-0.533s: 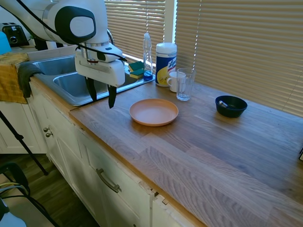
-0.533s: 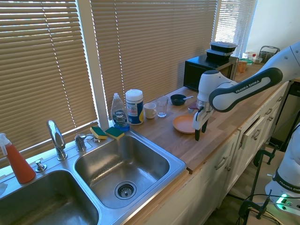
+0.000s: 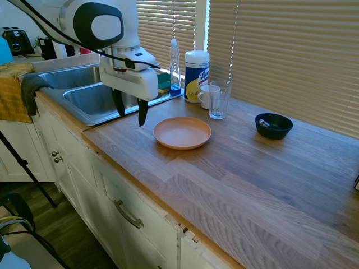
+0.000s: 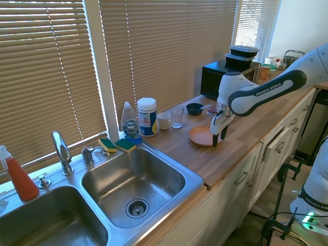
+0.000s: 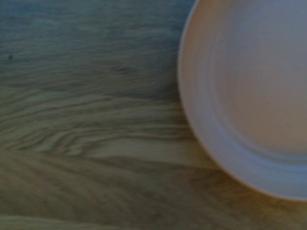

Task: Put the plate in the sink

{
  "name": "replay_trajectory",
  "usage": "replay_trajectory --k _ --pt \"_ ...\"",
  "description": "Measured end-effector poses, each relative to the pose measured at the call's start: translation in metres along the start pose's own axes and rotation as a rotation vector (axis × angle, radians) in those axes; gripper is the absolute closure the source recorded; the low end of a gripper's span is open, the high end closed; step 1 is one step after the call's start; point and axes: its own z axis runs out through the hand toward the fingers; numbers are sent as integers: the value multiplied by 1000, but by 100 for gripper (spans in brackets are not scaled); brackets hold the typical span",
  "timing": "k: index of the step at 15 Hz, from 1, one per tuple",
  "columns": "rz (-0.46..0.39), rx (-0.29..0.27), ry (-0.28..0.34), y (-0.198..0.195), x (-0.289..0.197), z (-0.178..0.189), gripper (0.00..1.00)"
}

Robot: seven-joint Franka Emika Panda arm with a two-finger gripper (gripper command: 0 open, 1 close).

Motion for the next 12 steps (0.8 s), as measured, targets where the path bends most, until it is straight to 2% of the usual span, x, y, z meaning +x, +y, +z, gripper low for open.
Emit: replay_trajectory --k 4,8,12 --pt "68 8 8 26 64 9 0" --pt "133 -2 -8 43 119 36 0" --pt "143 46 -61 48 144 66 0"
